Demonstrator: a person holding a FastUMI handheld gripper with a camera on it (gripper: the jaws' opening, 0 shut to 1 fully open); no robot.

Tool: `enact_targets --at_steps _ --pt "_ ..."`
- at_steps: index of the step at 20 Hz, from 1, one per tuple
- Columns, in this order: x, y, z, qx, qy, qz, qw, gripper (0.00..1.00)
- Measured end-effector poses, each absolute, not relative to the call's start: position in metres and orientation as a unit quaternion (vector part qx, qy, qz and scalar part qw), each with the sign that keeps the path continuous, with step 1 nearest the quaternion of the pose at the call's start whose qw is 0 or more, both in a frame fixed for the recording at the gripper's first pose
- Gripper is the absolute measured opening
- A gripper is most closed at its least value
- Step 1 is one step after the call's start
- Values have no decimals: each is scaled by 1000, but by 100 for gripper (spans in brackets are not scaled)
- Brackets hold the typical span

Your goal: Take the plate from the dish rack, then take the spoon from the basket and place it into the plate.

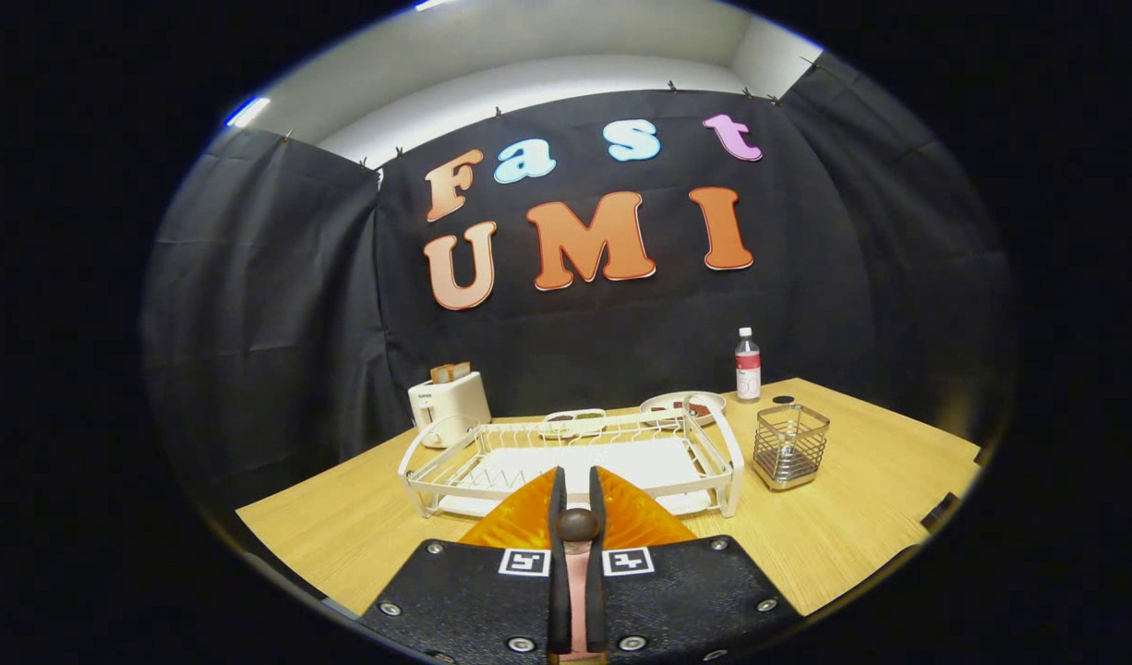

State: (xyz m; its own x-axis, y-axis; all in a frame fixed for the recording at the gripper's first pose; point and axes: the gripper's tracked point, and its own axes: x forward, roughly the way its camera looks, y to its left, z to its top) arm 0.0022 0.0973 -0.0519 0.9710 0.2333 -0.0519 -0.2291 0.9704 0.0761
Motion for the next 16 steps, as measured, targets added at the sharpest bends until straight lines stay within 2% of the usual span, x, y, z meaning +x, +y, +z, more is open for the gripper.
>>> enact_targets --at_steps 11,16 --pt "3 118 -98 25 62 119 991 7" --pt "-6 120 -119 13 94 116 989 18"
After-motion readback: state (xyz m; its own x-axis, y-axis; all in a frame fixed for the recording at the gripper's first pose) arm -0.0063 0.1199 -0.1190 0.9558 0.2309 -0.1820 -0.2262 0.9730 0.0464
